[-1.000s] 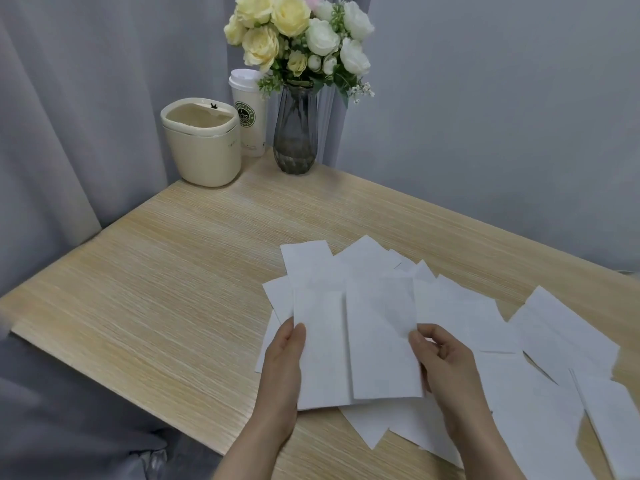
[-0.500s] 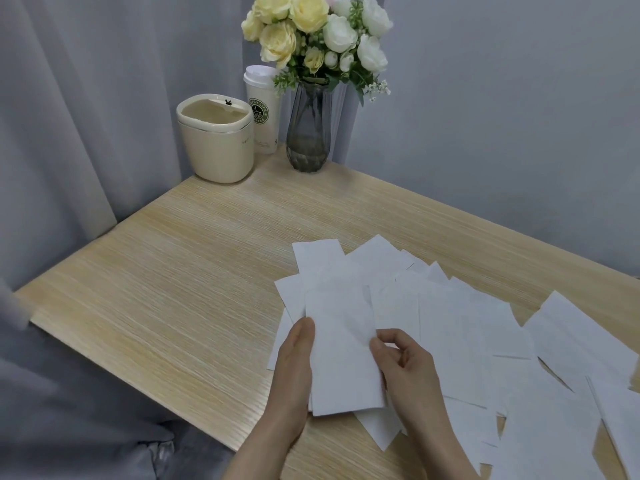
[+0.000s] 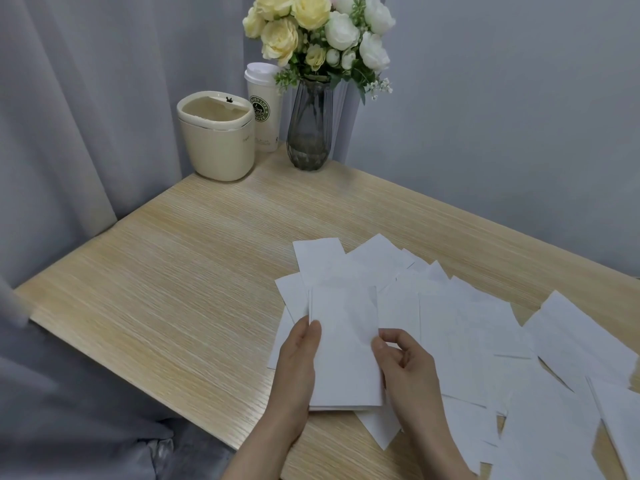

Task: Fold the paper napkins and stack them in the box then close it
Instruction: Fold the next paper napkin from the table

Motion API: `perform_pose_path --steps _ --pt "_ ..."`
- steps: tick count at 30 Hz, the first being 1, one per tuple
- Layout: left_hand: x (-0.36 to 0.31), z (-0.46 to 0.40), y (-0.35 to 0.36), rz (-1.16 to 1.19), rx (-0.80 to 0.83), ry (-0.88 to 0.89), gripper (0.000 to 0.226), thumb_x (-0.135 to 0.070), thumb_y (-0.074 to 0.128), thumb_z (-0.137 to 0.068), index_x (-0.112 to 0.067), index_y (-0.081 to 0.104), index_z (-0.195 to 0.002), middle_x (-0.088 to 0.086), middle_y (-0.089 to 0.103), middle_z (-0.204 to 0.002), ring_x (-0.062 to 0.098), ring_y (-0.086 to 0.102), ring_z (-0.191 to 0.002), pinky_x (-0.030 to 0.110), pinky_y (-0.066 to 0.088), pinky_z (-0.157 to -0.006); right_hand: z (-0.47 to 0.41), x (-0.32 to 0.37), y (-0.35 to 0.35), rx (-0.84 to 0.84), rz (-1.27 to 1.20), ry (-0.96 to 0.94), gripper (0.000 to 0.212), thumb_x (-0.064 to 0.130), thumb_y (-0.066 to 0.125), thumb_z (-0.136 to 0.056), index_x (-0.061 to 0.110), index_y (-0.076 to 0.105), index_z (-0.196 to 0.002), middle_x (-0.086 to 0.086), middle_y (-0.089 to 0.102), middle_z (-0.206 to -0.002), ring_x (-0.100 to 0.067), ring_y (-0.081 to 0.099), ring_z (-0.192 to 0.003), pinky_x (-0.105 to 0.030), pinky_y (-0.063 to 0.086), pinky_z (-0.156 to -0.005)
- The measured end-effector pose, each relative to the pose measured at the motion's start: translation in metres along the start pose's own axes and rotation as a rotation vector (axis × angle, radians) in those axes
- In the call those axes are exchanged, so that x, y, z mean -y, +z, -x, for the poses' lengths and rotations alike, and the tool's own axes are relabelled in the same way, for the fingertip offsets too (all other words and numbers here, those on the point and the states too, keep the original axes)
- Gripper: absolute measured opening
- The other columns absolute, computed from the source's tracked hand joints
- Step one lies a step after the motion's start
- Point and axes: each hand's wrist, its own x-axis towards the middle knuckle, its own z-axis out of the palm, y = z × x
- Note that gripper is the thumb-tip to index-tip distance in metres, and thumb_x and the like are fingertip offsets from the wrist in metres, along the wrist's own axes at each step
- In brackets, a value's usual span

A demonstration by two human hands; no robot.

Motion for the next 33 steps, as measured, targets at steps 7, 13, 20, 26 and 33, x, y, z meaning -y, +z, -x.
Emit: perform_pose_path --steps 7,13,20,26,33 --pt "0.001 -0.001 -0.002 -0.020 0.018 -0.005 0.025 -0.023 0.045 -0.103 -0.026 0.065 -0.118 -0.004 0.074 -0.107 0.016 0.070 -0.099 0.037 0.055 -0.086 0.001 -0.003 0.000 -0.011 0.039 0.004 0.015 0.017 0.056 -0.094 0.022 0.064 -0.083 -0.001 0.056 -0.056 -0.009 0.046 -0.052 -0.017 0.036 -0.051" --pt "0.001 0.001 -0.002 0.041 0.033 -0.008 0.027 -0.018 0.046 -0.102 -0.025 0.063 -0.122 -0.002 0.074 -0.110 0.018 0.070 -0.102 0.039 0.054 -0.088 0.007 -0.001 0.000 -0.116 0.202 -0.166 0.032 0.023 0.060 -0.090 0.041 0.052 -0.116 0.021 0.057 -0.101 0.001 0.052 -0.086 -0.018 0.040 -0.076" --pt "0.002 0.008 0.003 0.074 0.106 0.021 0.027 -0.022 0.047 -0.101 -0.026 0.061 -0.124 -0.002 0.073 -0.113 0.018 0.070 -0.104 0.032 0.059 -0.081 0.013 -0.001 0.009 0.117 0.131 -0.071 0.065 0.032 0.052 -0.095 0.042 0.016 -0.148 0.028 0.040 -0.124 0.009 0.043 -0.115 -0.026 0.033 -0.106" --pt "0.001 0.008 0.009 0.043 0.107 0.083 0.028 -0.015 0.054 -0.098 -0.028 0.060 -0.122 -0.004 0.073 -0.113 0.018 0.070 -0.104 0.038 0.057 -0.085 0.015 -0.001 0.007 0.120 0.073 -0.083 0.064 0.023 0.051 -0.096 0.049 0.013 -0.141 0.036 0.032 -0.129 0.025 0.036 -0.112 -0.014 0.030 -0.101" --pt "-0.001 0.002 0.022 0.091 -0.203 0.244 0.026 -0.012 0.058 -0.096 -0.027 0.057 -0.118 -0.012 0.072 -0.100 0.006 0.070 -0.090 0.020 0.054 -0.066 0.022 -0.003 -0.002 0.074 -0.099 0.001 0.071 0.027 0.066 -0.087 0.036 0.026 -0.146 0.021 0.065 -0.089 0.011 0.060 -0.075 -0.003 0.043 -0.067"
